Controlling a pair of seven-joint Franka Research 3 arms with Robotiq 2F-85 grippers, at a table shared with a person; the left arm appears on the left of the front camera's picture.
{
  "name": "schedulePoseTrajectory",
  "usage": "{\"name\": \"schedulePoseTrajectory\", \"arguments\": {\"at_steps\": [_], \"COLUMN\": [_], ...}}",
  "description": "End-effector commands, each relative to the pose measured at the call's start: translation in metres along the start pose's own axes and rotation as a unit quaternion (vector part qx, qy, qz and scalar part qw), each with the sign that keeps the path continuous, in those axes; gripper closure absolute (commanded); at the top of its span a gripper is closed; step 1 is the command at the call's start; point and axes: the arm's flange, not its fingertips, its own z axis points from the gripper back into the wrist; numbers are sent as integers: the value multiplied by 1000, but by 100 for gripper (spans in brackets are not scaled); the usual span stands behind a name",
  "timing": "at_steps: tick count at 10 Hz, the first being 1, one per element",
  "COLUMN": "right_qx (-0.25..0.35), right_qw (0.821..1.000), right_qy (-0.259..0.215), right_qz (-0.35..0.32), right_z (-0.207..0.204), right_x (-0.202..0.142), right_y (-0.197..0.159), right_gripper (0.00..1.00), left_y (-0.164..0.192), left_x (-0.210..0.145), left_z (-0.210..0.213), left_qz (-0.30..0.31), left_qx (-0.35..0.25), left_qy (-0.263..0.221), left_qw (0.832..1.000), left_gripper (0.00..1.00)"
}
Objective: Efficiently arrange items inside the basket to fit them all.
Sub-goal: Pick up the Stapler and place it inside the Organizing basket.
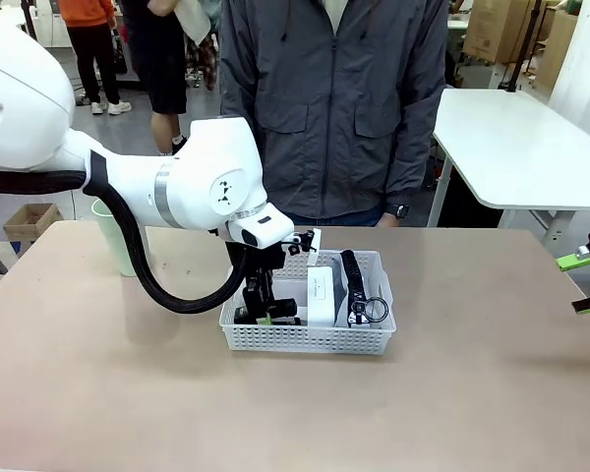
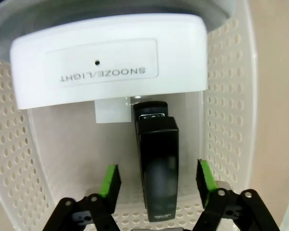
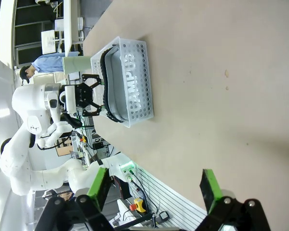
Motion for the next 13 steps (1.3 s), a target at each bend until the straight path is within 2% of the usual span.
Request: {"name": "schedulePoseTrajectory", "arguments": {"at_steps": [1, 2, 4, 5, 6, 7, 8, 9, 10, 11, 12, 13], "right_qx": [5, 5, 5, 5, 5, 5, 5, 5, 5, 5, 5, 5], "right_qw": [1000, 1000, 1000, 1000, 1000, 1000, 1000, 1000, 1000, 1000, 1000, 1000], "right_qy": [0, 0, 0, 0, 0, 0, 0, 0, 0, 0, 0, 0], "right_qz": [4, 4, 4, 4, 4, 4, 4, 4, 4, 4, 4, 4], "right_z": [2, 2, 2, 2, 2, 2, 2, 2, 2, 2, 2, 2], "right_x": [-1, -1, -1, -1, -1, -1, -1, -1, -1, -1, -1, -1], "right_y": [2, 2, 2, 2, 2, 2, 2, 2, 2, 2, 2, 2], "right_gripper": [0, 0, 0, 0, 0, 0, 0, 0, 0, 0, 0, 0], "left_y": [-23, -34, -64, -81, -97, -113, -125, -139, -152, -160, -164, -166], "left_x": [-10, -13, -36, -63, -96, -143, -192, -243, -295, -355, -396, -427], "left_z": [29, 49, 111, 145, 175, 206, 231, 249, 254, 246, 231, 214], "left_qz": [-17, -20, -17, 19, 69, 125, 203, 289, 355, 414, 459, 514], "left_qx": [7, 16, 85, 75, 38, 20, -10, -50, -136, -187, -202, -212], "left_qy": [-38, -66, -139, -165, -198, -239, -276, -312, -340, -405, -459, -488], "left_qw": [999, 997, 987, 983, 977, 963, 939, 904, 860, 793, 734, 673], "left_gripper": [0, 0, 0, 0, 0, 0, 0, 0, 0, 0, 0, 0]}}
